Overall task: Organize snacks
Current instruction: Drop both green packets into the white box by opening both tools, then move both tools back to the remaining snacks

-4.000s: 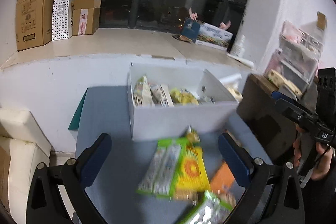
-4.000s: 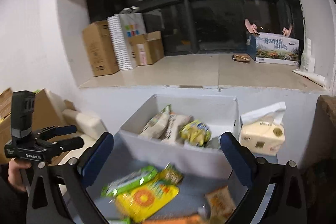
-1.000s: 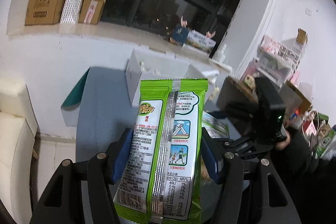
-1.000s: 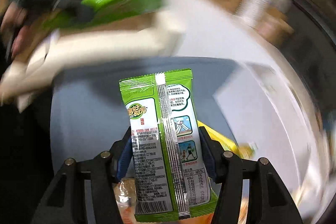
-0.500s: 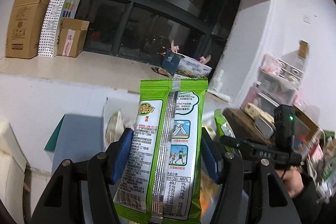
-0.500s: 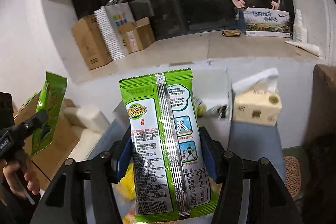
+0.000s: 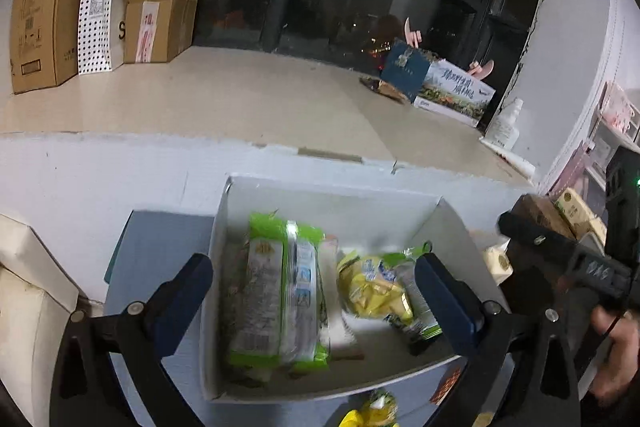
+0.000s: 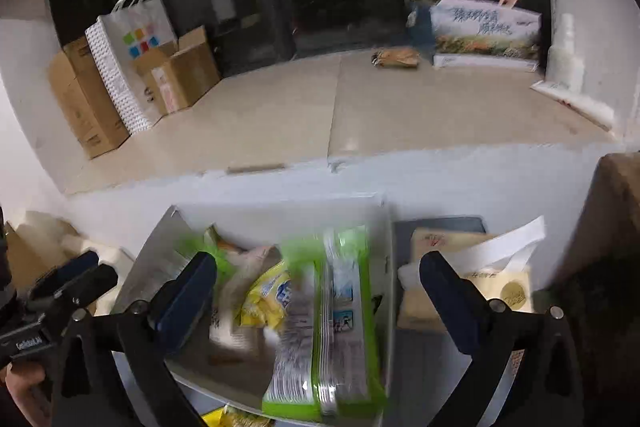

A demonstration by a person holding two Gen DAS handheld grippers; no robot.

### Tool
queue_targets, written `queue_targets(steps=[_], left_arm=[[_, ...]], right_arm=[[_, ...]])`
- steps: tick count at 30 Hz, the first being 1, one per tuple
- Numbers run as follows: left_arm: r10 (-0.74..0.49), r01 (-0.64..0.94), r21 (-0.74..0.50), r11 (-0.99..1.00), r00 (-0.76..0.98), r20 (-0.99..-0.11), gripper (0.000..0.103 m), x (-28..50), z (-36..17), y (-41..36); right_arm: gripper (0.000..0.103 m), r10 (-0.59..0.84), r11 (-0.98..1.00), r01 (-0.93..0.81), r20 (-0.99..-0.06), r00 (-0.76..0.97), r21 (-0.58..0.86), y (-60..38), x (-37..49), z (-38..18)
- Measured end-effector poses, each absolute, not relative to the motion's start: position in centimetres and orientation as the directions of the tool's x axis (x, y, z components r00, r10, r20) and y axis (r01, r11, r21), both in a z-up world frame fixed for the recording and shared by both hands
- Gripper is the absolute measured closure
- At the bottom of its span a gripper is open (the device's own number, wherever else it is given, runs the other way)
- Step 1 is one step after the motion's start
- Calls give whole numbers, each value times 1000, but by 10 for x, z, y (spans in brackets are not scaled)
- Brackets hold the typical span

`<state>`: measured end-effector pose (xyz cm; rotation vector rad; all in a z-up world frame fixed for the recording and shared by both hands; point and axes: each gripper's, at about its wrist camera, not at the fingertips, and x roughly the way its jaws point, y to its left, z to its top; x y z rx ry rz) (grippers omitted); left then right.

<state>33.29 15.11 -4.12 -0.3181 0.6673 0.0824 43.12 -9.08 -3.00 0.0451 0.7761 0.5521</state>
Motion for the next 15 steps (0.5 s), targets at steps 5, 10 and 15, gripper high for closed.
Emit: queue_targets(steps=[5,10,15], left_arm=[[-42,-166,-279,946,790,-612,0,311,-41,151],[-61,-92,-248,964,834,-548,0,259,-23,138],[-105,-6,-205,979,843,-527,0,200,-15,116]], right_arm=[[0,495,851,-472,-645,582,228,-100,416,-27],[0,545,818,-528,-597,588,228,-116,373,-14],[0,599,776,-595,-541,591,210,-134,302,-10]])
